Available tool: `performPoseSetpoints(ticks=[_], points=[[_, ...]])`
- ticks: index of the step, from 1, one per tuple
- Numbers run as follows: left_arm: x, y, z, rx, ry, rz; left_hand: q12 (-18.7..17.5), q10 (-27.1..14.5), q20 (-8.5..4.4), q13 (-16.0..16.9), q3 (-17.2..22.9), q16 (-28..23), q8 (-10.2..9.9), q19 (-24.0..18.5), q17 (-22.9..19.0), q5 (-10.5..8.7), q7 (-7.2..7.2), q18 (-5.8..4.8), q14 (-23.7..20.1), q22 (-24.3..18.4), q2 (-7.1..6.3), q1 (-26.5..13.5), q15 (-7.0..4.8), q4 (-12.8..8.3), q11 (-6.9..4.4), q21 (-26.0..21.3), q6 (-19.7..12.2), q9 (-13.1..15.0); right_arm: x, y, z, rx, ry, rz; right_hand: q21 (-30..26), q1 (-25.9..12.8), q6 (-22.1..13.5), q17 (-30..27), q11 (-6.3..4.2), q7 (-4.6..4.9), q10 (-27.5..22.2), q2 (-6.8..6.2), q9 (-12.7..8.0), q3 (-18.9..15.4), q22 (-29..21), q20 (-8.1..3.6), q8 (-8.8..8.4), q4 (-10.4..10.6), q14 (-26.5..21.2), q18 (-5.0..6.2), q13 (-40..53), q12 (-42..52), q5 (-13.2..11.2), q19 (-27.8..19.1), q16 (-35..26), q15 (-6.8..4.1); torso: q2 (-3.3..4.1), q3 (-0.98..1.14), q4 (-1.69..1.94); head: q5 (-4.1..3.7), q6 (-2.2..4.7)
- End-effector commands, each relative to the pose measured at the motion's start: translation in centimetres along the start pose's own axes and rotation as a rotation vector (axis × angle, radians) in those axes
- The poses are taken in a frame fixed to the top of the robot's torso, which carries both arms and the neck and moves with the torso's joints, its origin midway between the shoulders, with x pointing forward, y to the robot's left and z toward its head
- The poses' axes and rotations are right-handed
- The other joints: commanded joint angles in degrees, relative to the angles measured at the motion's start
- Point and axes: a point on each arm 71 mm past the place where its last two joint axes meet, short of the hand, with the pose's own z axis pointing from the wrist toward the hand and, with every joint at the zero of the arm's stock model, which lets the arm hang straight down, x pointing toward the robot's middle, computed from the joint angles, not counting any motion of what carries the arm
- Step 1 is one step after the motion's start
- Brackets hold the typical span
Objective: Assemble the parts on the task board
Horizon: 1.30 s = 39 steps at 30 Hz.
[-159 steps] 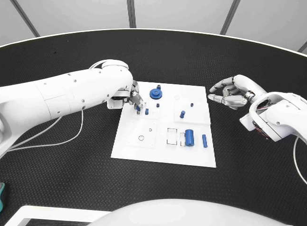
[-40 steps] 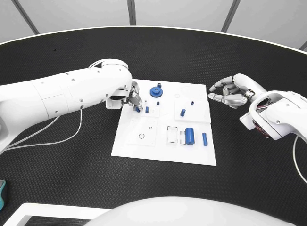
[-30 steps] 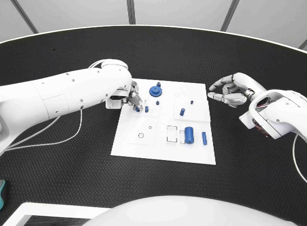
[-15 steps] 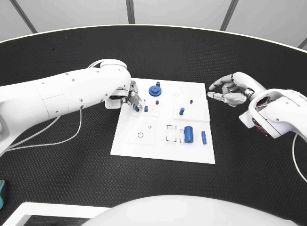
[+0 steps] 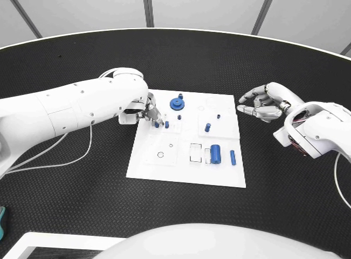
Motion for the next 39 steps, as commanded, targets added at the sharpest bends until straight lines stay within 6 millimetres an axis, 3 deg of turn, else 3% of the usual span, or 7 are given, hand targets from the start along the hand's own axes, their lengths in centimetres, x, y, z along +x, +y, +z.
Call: performPoseSetpoints(ticks=[1,14,19,31,34,37,39], points=[[0.0,0.3,0.0,-0.031,-0.002,-0.003,-0.1,0.2,-0.34,0.1,-0.9,-0.1,-0.8,0.0,14.4,-0.1,0.13,-0.73,5.9,0.0,-0.2,-0.4,-0.38,0.4,0.02,-0.2,0.2,0.1,0.0,0.0,0.0,0.0,0.0,0.0,-0.4,0.0,-0.4,4.8,-0.12,0.11,0.0,-0.16,-0.1,-0.1,0.0,-0.17,0.34,0.3,3.4,1.01,0.0,0.1,0.3,0.2,-0.2,-0.52,0.01,-0.03,0.04,-0.04,0.0],[-0.3,1.0,0.1,-0.05,-0.021,-0.026,0.0,0.5,-0.49,0.5,-4.1,0.0,-0.6,0.4,14.6,-0.1,-0.08,-0.83,6.0,0.5,-0.39,-0.5,-0.55,3.0,-0.17,0.0,0.7,0.4,0.0,0.0,0.0,0.001,0.005,-0.001,-0.4,0.0,-0.4,4.8,-0.12,0.11,0.0,-0.16,-0.1,-0.1,0.0,-0.17,0.34,0.3,3.4,1.01,0.0,0.1,0.3,0.2,-0.2,-0.52,-0.03,-0.04,0.01,-0.06,0.08],[-0.3,1.2,0.0,-0.04,-0.039,-0.049,-0.1,0.4,-0.61,0.4,-8.2,-0.1,-0.6,0.4,14.4,-0.1,-0.23,-0.8,5.9,0.4,-2.25,-2.5,-0.66,4.2,-0.29,-0.1,0.7,0.7,0.0,-0.1,0.0,0.002,0.005,-0.001,-0.4,0.0,-0.4,4.8,-0.12,0.11,0.0,-0.16,-0.1,-0.1,0.0,-0.17,0.34,0.3,3.4,1.01,0.0,0.1,0.3,0.2,-0.2,-0.52,-0.04,-0.07,0.04,-0.11,0.12],[-0.8,1.7,0.0,0.023,-0.096,-0.204,-2.6,-2.5,-0.56,-4.2,-13.0,-1.5,-1.2,-1.8,11.4,-0.09,0.05,-0.07,4.9,-3.1,-0.54,-4.3,-0.5,4.2,-0.04,-2.4,-0.5,1.0,0.0,-0.1,0.1,0.0,0.004,-0.002,-0.5,-0.1,-0.5,4.7,-0.12,0.12,0.0,-0.19,-0.1,-0.2,-0.1,-0.16,0.35,0.4,3.4,1.03,-0.1,0.0,0.3,0.2,-0.2,-0.52,-0.1,0.04,0.06,-0.21,0.28],[-1.2,2.0,-0.1,0.037,-0.138,-0.248,-4.0,-4.1,-0.44,-6.7,-13.4,-2.3,-1.6,-2.8,9.9,-0.07,0.33,0.27,4.3,-4.8,0.24,-3.4,-0.32,4.2,0.2,-3.5,-1.2,1.0,0.0,-0.1,0.1,0.001,0.004,-0.002,-0.5,-0.1,-0.5,4.7,-0.12,0.12,0.0,-0.19,-0.1,-0.2,-0.1,-0.16,0.35,0.4,3.4,1.03,-0.1,0.0,0.3,0.2,-0.2,-0.52,-0.14,0.05,0.07,-0.29,0.32],[-1.6,2.2,-0.2,0.057,-0.199,-0.276,-8.2,-9.0,0.23,-13.7,-13.4,-5.7,-3.5,-6.9,4.0,-0.09,1.58,1.57,2.0,-11.4,2.04,0.1,0.6,4.1,1.24,-8.2,-3.7,0.3,0.0,-0.1,0.1,0.001,0.003,-0.002,-0.5,-0.1,-0.5,4.7,-0.12,0.12,0.0,-0.19,-0.1,-0.2,-0.1,-0.16,0.35,0.4,3.4,1.03,-0.1,0.0,0.3,0.2,-0.2,-0.52,-0.15,0.05,0.13,-0.46,0.38],[-2.0,2.2,-0.3,0.086,-0.254,-0.288,-8.2,-9.1,0.39,-13.8,-13.2,-5.7,-3.7,-6.9,4.0,-0.03,1.67,1.57,2.0,-11.5,2.53,0.7,0.72,4.1,1.42,-8.4,-3.7,0.2,-0.1,-0.2,0.1,0.002,0.002,-0.002,-0.5,-0.1,-0.5,4.7,-0.12,0.12,0.0,-0.19,-0.1,-0.2,-0.1,-0.16,0.35,0.4,3.4,1.03,-0.1,0.0,0.3,0.2,-0.2,-0.52,-0.16,0.05,0.13,-0.46,0.54]])
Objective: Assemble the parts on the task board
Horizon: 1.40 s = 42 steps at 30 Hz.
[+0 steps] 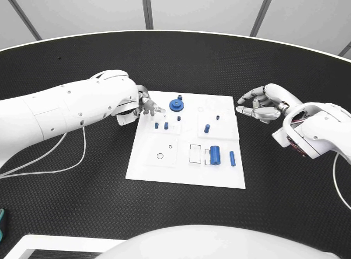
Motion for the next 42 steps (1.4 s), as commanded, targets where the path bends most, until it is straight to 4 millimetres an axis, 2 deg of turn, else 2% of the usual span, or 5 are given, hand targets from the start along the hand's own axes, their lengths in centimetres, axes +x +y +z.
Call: performPoseSetpoints(ticks=[1,6,10,21,42], points=[[-0.6,-0.4,-0.1,0.066,-0.086,-0.029,-0.8,-1.0,0.28,-1.4,0.3,-0.8,-0.5,-0.8,3.3,-0.03,0.25,0.79,1.5,-1.5,0.82,1.3,0.42,-0.1,0.29,-1.1,-0.4,-0.3,0.0,0.0,0.0,0.0,-0.001,0.0,-0.3,-0.1,-0.3,4.7,-0.11,-0.08,-0.1,-0.2,-0.1,0.0,-0.1,-0.16,0.36,0.3,3.4,1.04,-0.1,0.0,0.3,0.1,-0.3,-0.51,-0.05,0.03,0.05,-0.11,0.24],[-0.9,-2.4,-0.9,0.295,-0.188,-0.057,-7.7,-10.4,1.54,-10.3,4.2,-10.5,-3.4,-13.0,-10.7,0.12,2.15,3.95,-6.3,-19.3,1.38,9.2,1.79,-1.9,2.07,-14.7,-4.4,-1.9,0.0,0.0,0.0,-0.001,-0.004,-0.001,-0.4,-0.1,-0.3,4.6,-0.11,-0.09,-0.1,-0.19,-0.1,0.0,-0.2,-0.16,0.36,0.3,3.3,1.06,-0.2,-0.1,0.3,0.1,-0.3,-0.51,0.0,0.02,-0.09,-0.36,0.72],[-0.8,-4.7,-2.2,0.522,-0.29,-0.026,-15.7,-16.6,3.76,-16.1,15.9,-25.4,-8.7,-15.7,-28.8,0.0,4.48,4.14,-19.7,-23.2,-4.15,21.8,4.12,-7.5,4.08,-21.3,-5.2,-8.4,0.0,-0.1,0.1,-0.004,-0.003,-0.001,-3.1,0.0,-0.5,2.3,-0.14,-0.13,-1.4,-0.22,-0.2,0.0,-2.2,-0.14,0.42,0.2,2.6,1.56,-1.4,-1.3,0.4,-1.1,-1.9,-0.52,0.02,-0.02,-0.24,-0.53,1.53],[0.2,-6.6,-3.5,0.71,-0.382,0.169,-28.6,-16.0,4.31,-26.0,17.4,-24.8,-16.8,-15.4,-30.0,-0.1,4.17,4.18,-19.5,-22.7,-8.42,22.7,4.81,-10.8,5.2,-21.0,-1.3,-16.7,0.1,-0.1,0.1,-0.008,-0.002,-0.002,-4.8,0.2,-0.7,1.1,-0.15,-0.13,-2.9,-0.18,-0.2,0.2,-3.5,-0.15,0.51,0.2,2.2,1.87,-3.0,-2.9,0.4,-1.9,-2.8,-0.54,0.13,-0.03,-0.15,-0.92,2.44],[3.6,-5.0,-1.7,0.653,-0.307,0.334,-38.4,-14.6,4.97,-32.5,12.4,-14.4,-22.4,-10.0,-23.3,-0.05,4.22,3.62,-11.6,-17.6,-8.24,21.2,5.51,-11.4,6.13,-15.3,2.5,-21.1,0.2,-0.1,0.1,-0.012,0.0,-0.001,-4.8,0.2,-0.7,1.2,-0.15,-0.12,-2.9,-0.18,-0.2,0.2,-3.5,-0.15,0.54,0.2,2.2,1.87,-3.0,-2.9,0.4,-1.9,-2.7,-0.54,0.18,-0.1,-0.12,-1.19,3.26]])
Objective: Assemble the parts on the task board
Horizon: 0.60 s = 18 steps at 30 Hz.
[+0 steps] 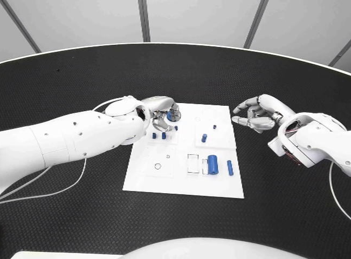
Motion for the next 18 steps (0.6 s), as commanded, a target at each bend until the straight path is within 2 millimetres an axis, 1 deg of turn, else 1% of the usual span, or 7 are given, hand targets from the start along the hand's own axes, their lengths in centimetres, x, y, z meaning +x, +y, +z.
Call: performPoseSetpoints(ticks=[1,5,7,9,11,14,18], points=[[0.2,0.1,0.1,-0.002,0.007,0.003,-0.4,0.7,-0.05,-0.3,0.4,0.5,-0.4,0.5,0.2,-0.05,0.02,0.11,0.4,0.8,0.43,0.3,0.0,0.2,-0.06,0.7,0.6,-0.2,0.0,0.0,0.0,-0.001,0.001,0.0,-0.2,0.2,-0.4,1.2,-0.16,0.09,-0.4,-0.18,-0.1,0.2,-0.1,-0.06,0.31,0.2,2.4,0.96,-0.1,-0.2,0.1,-0.3,-0.3,-0.33,0.02,0.06,-0.04,-0.19,0.06],[0.4,0.1,0.5,-0.007,0.023,0.007,-0.9,1.9,-0.14,-0.6,1.2,1.2,-1.0,1.0,0.5,-0.04,-0.29,-0.06,0.9,2.0,0.46,0.8,-0.1,0.1,-0.17,1.8,1.3,-0.6,0.1,0.1,0.0,-0.003,0.003,0.001,-0.2,0.2,-0.4,1.2,-0.16,0.09,-0.4,-0.18,-0.1,0.2,-0.1,-0.06,0.31,0.2,2.4,0.96,-0.1,-0.2,0.1,-0.3,-0.3,-0.33,0.02,0.16,-0.22,-0.14,0.15],[0.5,0.1,0.6,-0.008,0.025,0.007,-1.1,2.2,-0.16,-0.8,1.5,1.4,-1.2,1.1,0.6,-0.04,-0.41,-0.1,0.9,2.3,0.47,0.9,-0.13,0.1,-0.2,2.1,1.5,-0.7,0.1,0.1,0.0,-0.003,0.003,0.001,-0.2,0.2,-0.4,1.2,-0.16,0.09,-0.4,-0.18,-0.1,0.2,-0.1,-0.06,0.31,0.2,2.4,0.96,-0.1,-0.2,0.1,-0.3,-0.3,-0.33,0.04,0.16,-0.2,-0.23,0.17],[0.7,0.1,0.7,-0.008,0.022,0.007,-1.5,3.1,-0.27,-1.0,2.3,2.0,-1.5,1.8,1.1,-0.04,-0.49,-0.3,1.4,3.6,0.59,1.3,-0.25,-0.1,-0.33,3.2,2.0,-0.9,0.1,0.1,0.0,-0.003,0.003,0.002,-0.2,0.2,-0.4,1.2,-0.16,0.09,-0.4,-0.18,-0.1,0.2,-0.1,-0.06,0.31,0.2,2.4,0.96,-0.1,-0.2,0.1,-0.3,-0.3,-0.33,0.04,0.11,-0.01,-0.44,0.11],[0.7,0.1,0.8,-0.008,0.019,0.007,-1.8,3.4,-0.31,-1.2,2.7,2.4,-1.8,2.1,1.5,-0.04,-0.56,-0.41,1.7,4.2,0.6,1.4,-0.29,-0.2,-0.36,3.7,2.2,-1.0,0.1,0.2,0.0,-0.003,0.003,0.002,-0.2,0.2,-0.4,1.2,-0.16,0.09,-0.4,-0.18,-0.1,0.2,-0.1,-0.06,0.31,0.2,2.4,0.96,-0.1,-0.2,0.1,-0.3,-0.3,-0.33,0.04,0.11,0.03,-0.53,0.16],[0.8,0.0,1.1,-0.01,0.014,0.008,-2.6,4.6,-0.5,-1.6,3.9,3.4,-2.4,3.3,2.3,-0.05,-0.32,-0.77,2.6,6.5,0.84,1.8,-0.49,-0.3,-0.57,5.7,2.8,-1.3,0.1,0.2,-0.1,-0.003,0.004,0.002,-0.2,0.2,-0.4,1.2,-0.16,0.09,-0.4,-0.18,-0.1,0.2,-0.1,-0.06,0.31,0.2,2.4,0.96,-0.1,-0.2,0.1,-0.3,-0.3,-0.33,0.03,0.17,-0.02,-0.49,0.2],[0.9,-0.1,1.4,-0.014,0.024,0.01,-2.9,5.5,-0.64,-1.8,4.6,4.0,-2.6,3.9,2.9,-0.05,-0.14,-0.93,3.2,7.6,1.17,2.0,-0.66,-0.5,-0.78,6.6,3.5,-1.3,0.2,0.2,-0.1,-0.004,0.005,0.003,-0.2,0.2,-0.4,1.2,-0.16,0.09,-0.4,-0.18,-0.1,0.2,-0.1,-0.06,0.31,0.2,2.4,0.96,-0.1,-0.2,0.1,-0.3,-0.3,-0.33,-0.02,0.14,-0.05,-0.54,0.16]])
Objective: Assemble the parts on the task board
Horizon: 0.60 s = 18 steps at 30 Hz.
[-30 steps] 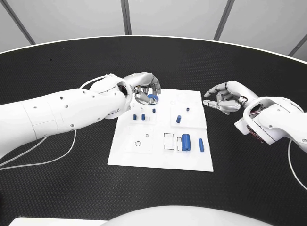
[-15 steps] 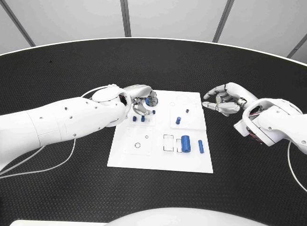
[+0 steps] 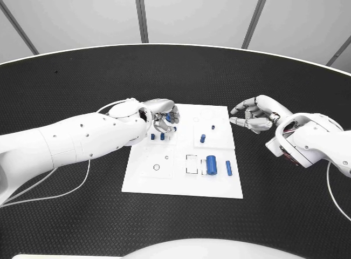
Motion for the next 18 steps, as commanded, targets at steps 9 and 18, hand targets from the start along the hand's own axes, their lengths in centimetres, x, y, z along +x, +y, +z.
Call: performPoseSetpoints(ticks=[9,18], points=[[0.19,-0.2,0.65,-0.009,0.021,0.005,-1.3,2.5,-0.26,-0.5,1.5,1.4,-0.7,1.5,1.3,-0.05,-0.15,-1.29,1.5,2.6,0.62,0.8,-0.35,-0.5,-0.42,2.3,1.8,-0.2,0.09,0.1,0.02,-0.002,0.002,0.001,-0.1,0.2,-0.5,1.3,-0.15,0.1,-0.3,-0.17,-0.1,0.2,0.0,-0.06,0.36,0.2,2.5,0.93,-0.1,-0.2,0.1,-0.3,-0.3,-0.34,-0.09,-0.08,0.09,-0.14,-0.05],[0.32,-0.4,0.99,-0.012,0.039,0.008,-1.8,3.0,-0.35,-0.6,1.9,1.6,-0.9,1.5,1.3,-0.06,-0.13,-1.34,1.6,3.0,0.83,0.9,-0.44,-0.7,-0.51,2.7,2.3,-0.2,0.16,0.18,0.05,-0.003,0.004,0.001,-0.1,0.2,-0.5,1.3,-0.15,0.1,-0.3,-0.17,-0.1,0.2,0.0,-0.06,0.36,0.2,2.5,0.93,-0.1,-0.2,0.1,-0.3,-0.3,-0.34,-0.05,-0.08,0.03,-0.1,-0.03]])
